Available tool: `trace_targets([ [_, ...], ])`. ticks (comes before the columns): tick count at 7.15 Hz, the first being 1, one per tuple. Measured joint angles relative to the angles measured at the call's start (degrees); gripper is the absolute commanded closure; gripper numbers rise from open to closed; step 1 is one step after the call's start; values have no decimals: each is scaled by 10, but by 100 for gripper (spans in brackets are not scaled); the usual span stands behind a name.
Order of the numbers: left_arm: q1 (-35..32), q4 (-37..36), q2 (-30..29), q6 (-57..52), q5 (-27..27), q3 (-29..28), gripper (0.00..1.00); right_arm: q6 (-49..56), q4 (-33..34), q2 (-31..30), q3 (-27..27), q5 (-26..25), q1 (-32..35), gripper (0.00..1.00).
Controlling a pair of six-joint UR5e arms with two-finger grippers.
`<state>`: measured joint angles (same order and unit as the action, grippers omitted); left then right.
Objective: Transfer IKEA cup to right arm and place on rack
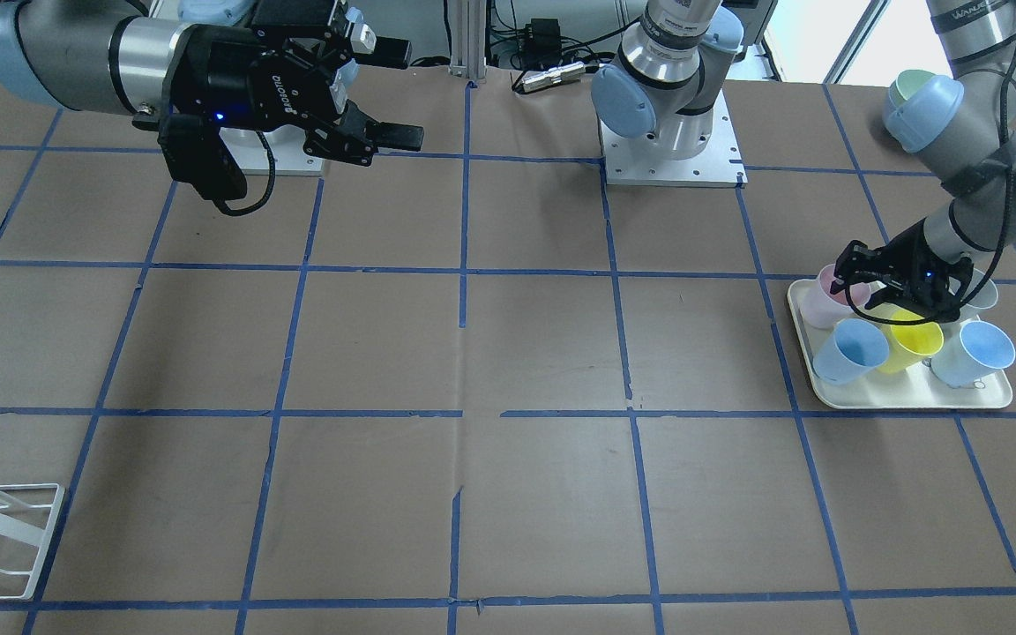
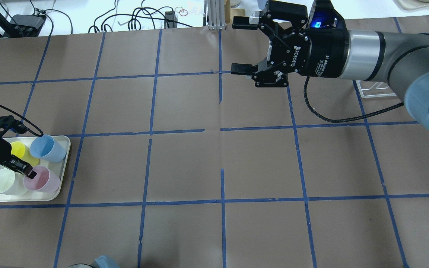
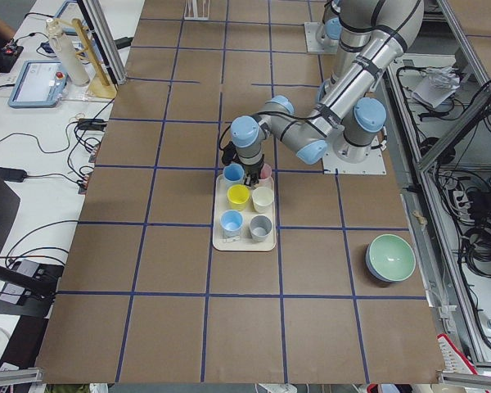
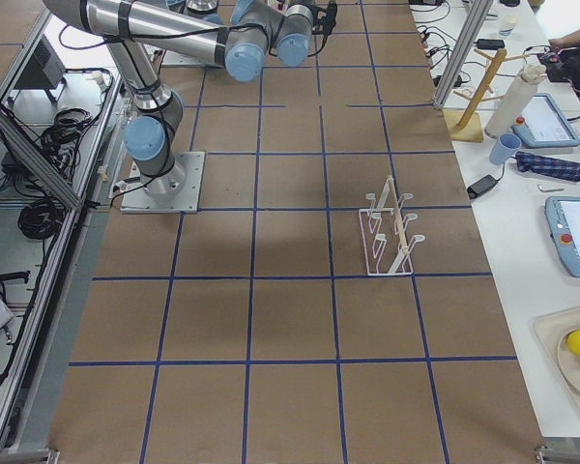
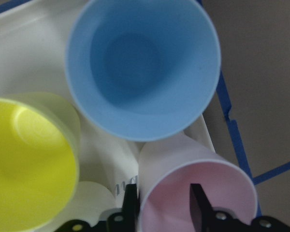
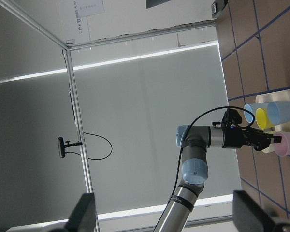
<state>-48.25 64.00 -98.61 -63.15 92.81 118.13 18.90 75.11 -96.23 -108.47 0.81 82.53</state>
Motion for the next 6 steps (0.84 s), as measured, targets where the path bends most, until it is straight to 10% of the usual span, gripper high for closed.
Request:
trace_targets([
  [6, -4, 53, 63, 25, -28, -22, 100, -1, -3, 4, 2, 0, 0, 0],
])
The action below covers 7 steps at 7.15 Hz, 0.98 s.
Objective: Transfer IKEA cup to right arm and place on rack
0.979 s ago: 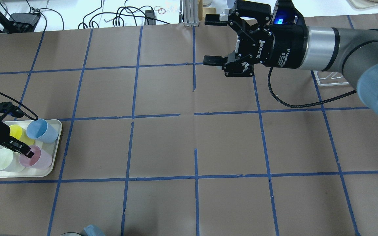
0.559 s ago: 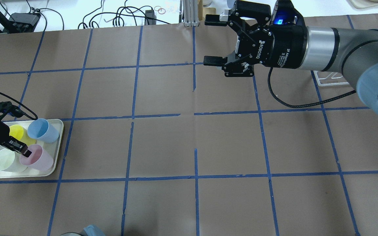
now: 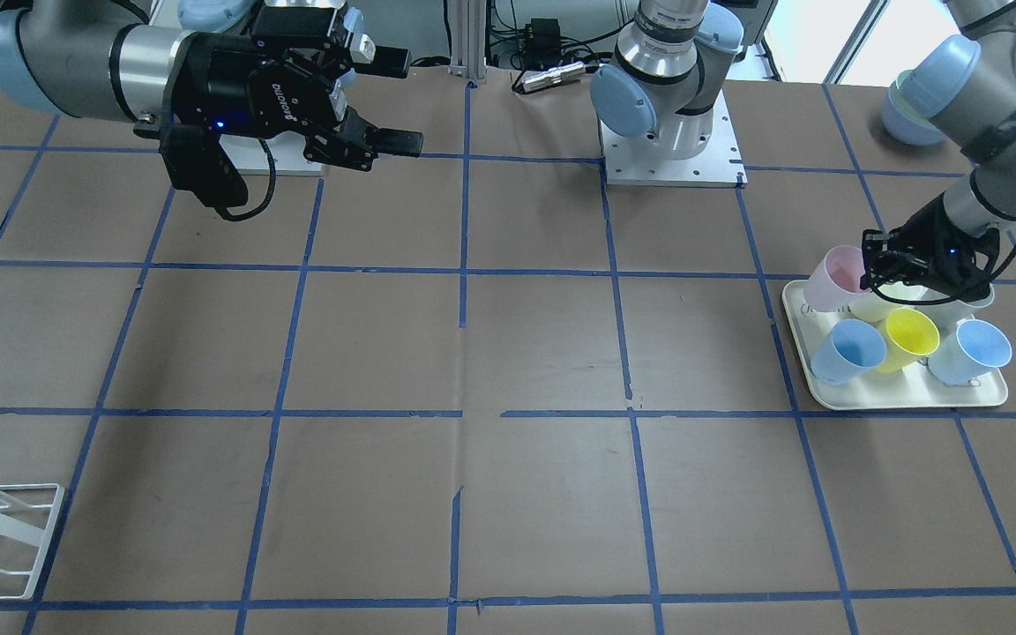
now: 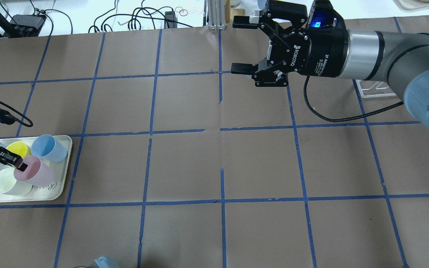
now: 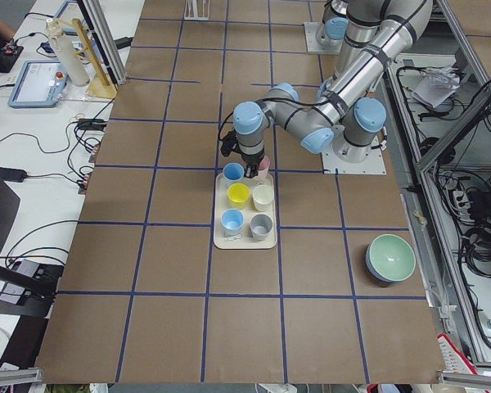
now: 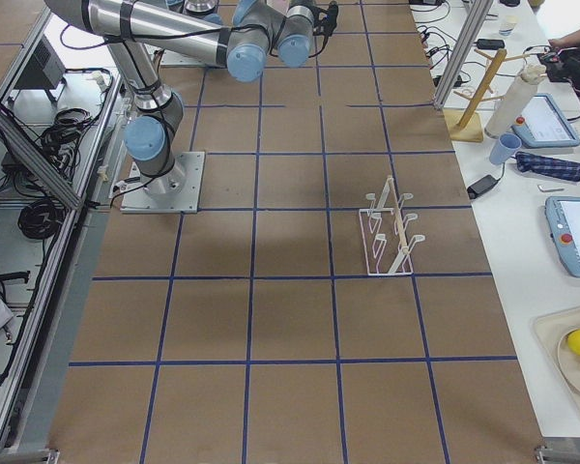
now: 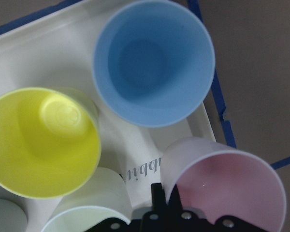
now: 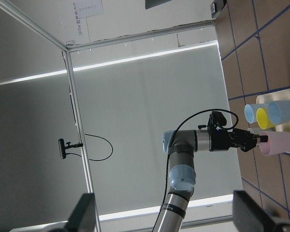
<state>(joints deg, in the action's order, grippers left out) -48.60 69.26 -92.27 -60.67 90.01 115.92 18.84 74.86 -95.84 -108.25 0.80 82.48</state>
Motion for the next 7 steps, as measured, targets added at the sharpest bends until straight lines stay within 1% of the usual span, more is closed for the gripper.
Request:
trace_targets([
  [1, -2, 34, 23, 18, -30, -5, 100, 0, 2, 1, 0, -1, -1, 0],
  [2, -6, 80, 45, 55, -72, -8, 100, 0, 3, 1, 0, -1, -2, 0],
  [3, -16, 122, 61, 100, -117, -10, 100, 1, 3, 1, 0, 0, -2, 0],
  [4, -40, 153, 69, 142, -164, -10, 100, 1, 4, 1, -1, 1, -3, 0],
  [7, -140, 221, 78, 234, -384, -10, 100, 1, 6, 1, -1, 3, -3, 0],
])
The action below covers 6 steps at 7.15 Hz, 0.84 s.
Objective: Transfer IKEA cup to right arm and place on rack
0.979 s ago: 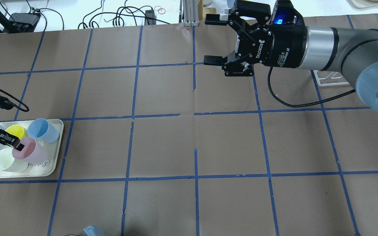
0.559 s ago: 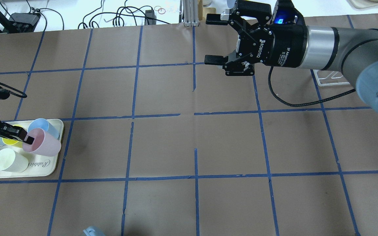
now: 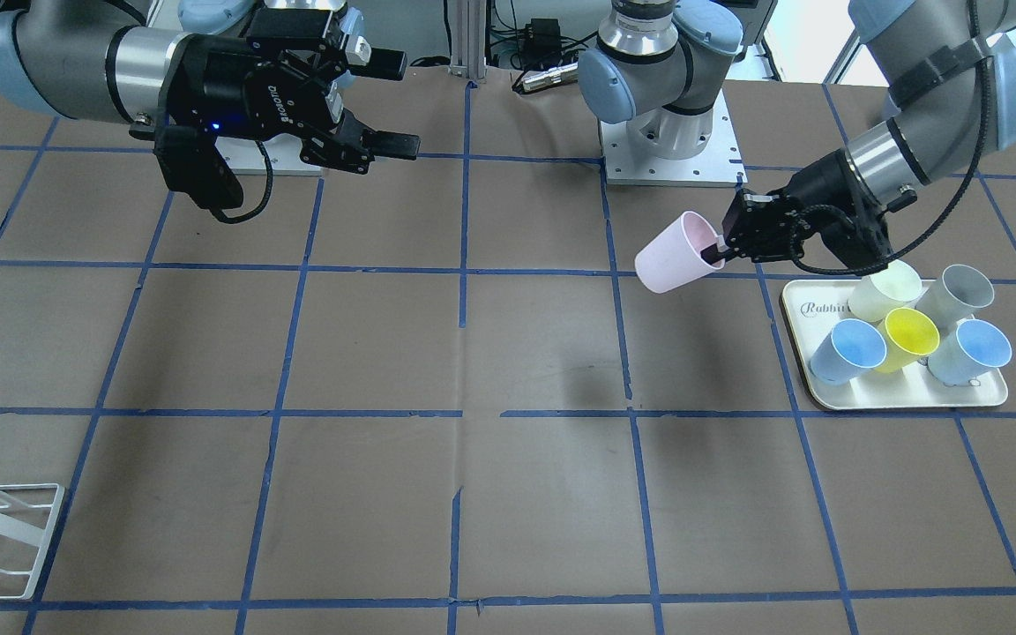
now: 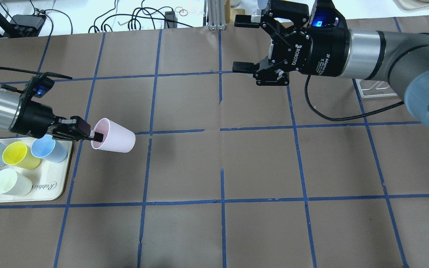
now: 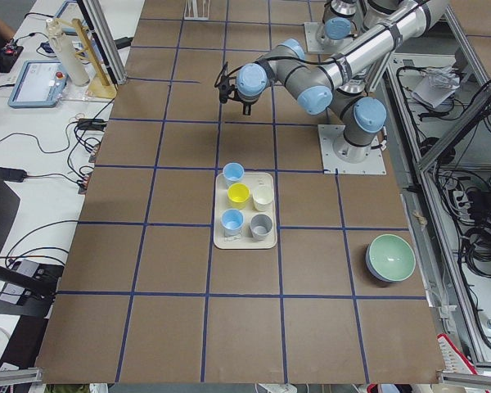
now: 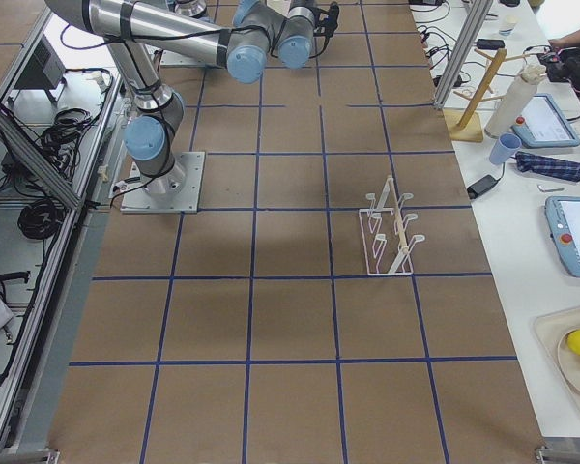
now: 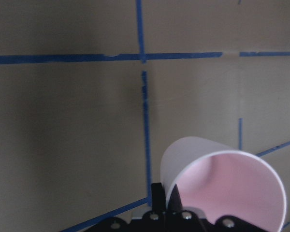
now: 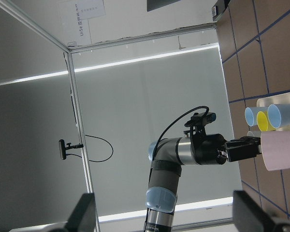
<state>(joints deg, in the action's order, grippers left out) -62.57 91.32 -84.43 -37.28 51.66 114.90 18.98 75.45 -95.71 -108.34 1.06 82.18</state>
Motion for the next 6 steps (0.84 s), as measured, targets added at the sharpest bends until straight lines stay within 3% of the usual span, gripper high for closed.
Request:
trace_targets([
  [3, -82, 35, 9, 83, -255, -1, 100, 0, 2, 1, -1, 0, -10, 0],
  [6, -156, 33, 18, 155, -454, -3, 100, 21, 1, 11, -3, -3, -20, 0],
])
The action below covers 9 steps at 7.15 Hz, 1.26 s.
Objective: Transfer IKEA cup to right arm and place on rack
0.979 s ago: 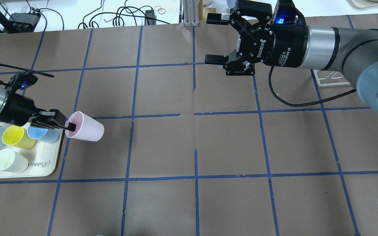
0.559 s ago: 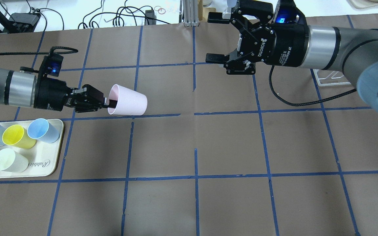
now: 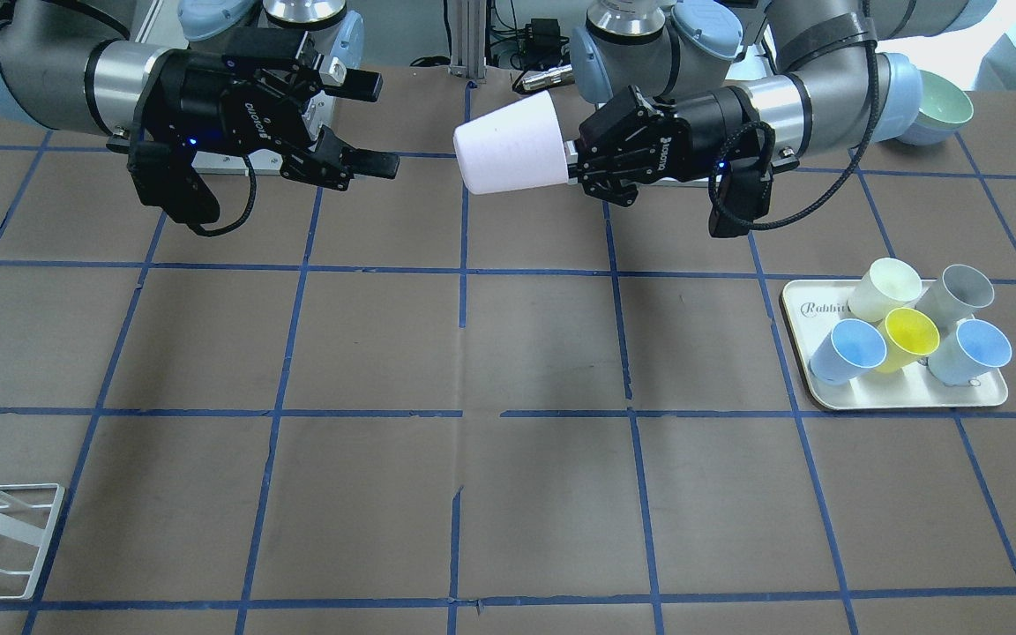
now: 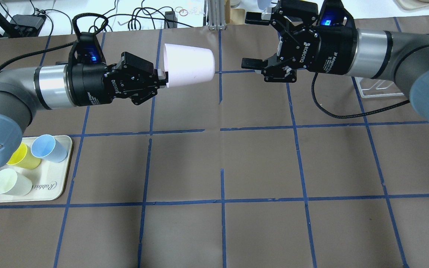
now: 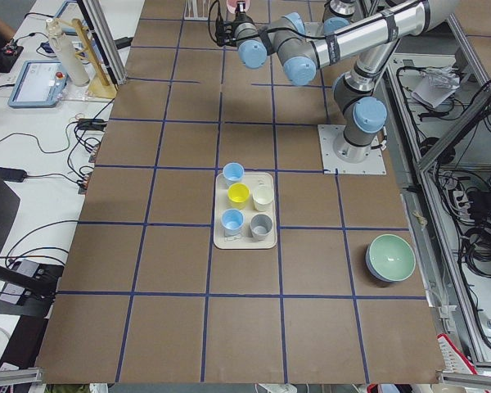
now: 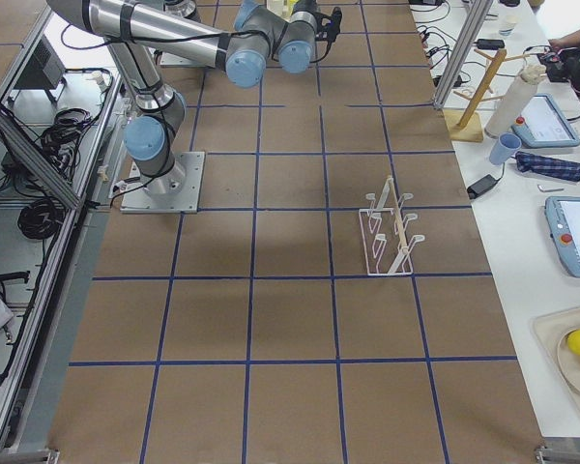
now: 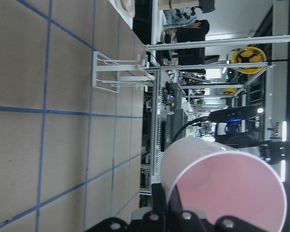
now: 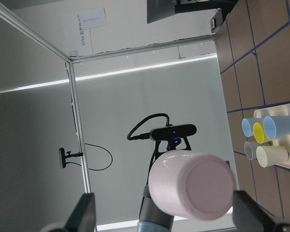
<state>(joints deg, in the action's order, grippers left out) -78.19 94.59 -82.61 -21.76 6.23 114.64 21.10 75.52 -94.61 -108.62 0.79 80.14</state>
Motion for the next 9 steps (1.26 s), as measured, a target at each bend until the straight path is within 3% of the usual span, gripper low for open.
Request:
trace_targets([
  [2, -30, -9, 4, 17, -62, 0, 100, 13, -5, 8, 1, -1, 1, 0],
  [9, -43, -14, 3, 20, -68, 3, 100, -60, -9, -25, 5, 6, 15, 0],
])
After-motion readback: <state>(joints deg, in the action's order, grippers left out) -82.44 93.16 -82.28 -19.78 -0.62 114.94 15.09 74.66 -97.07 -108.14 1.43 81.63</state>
